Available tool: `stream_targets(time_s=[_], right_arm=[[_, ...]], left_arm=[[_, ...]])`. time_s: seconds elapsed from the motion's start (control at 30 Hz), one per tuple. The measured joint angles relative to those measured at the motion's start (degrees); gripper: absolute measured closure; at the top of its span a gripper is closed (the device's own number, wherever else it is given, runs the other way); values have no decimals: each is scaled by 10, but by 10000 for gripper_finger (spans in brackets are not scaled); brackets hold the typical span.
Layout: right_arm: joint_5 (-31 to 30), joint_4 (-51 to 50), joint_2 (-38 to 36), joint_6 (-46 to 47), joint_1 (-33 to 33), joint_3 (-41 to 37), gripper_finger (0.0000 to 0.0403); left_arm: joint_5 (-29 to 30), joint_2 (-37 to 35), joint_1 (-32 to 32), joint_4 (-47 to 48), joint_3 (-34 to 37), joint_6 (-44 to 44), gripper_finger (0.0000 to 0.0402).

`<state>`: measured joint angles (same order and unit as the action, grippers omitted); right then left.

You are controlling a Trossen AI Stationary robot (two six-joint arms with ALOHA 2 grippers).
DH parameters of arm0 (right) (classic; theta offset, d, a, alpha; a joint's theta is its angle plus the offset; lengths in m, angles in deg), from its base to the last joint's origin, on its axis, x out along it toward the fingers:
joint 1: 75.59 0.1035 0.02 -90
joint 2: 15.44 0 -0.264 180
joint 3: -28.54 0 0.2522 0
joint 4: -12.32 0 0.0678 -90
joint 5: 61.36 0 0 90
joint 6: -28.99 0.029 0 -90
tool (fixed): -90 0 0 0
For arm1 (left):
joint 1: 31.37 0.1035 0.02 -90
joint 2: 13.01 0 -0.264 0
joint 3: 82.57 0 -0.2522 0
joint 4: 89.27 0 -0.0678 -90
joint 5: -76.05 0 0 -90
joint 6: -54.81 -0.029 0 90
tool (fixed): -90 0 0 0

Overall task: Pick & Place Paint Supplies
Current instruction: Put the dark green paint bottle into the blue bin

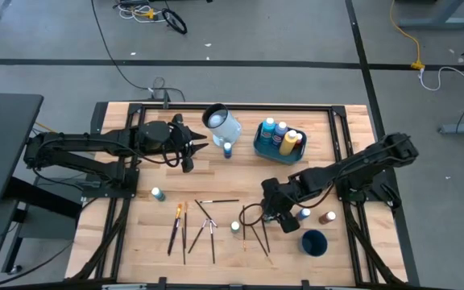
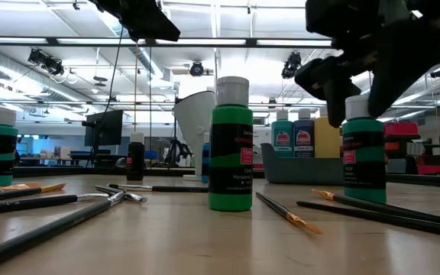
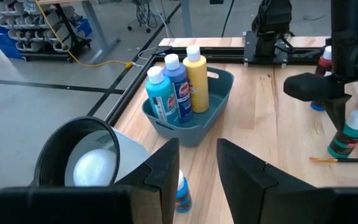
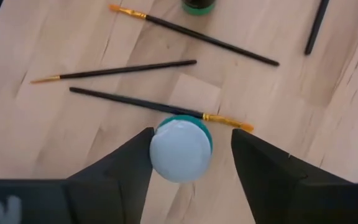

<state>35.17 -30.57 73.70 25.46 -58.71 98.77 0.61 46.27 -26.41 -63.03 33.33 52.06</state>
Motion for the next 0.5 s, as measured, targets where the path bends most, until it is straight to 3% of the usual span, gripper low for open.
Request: stream_targets(time_s=[0.33,0.5], right_arm=[[-2,12,5,-1,0,1,285],[-7,51,-3,-1,-1,1,289]], left_arm=[[7,0,0,0,0,-2,286],[13,0,0,0,0,-3,286]])
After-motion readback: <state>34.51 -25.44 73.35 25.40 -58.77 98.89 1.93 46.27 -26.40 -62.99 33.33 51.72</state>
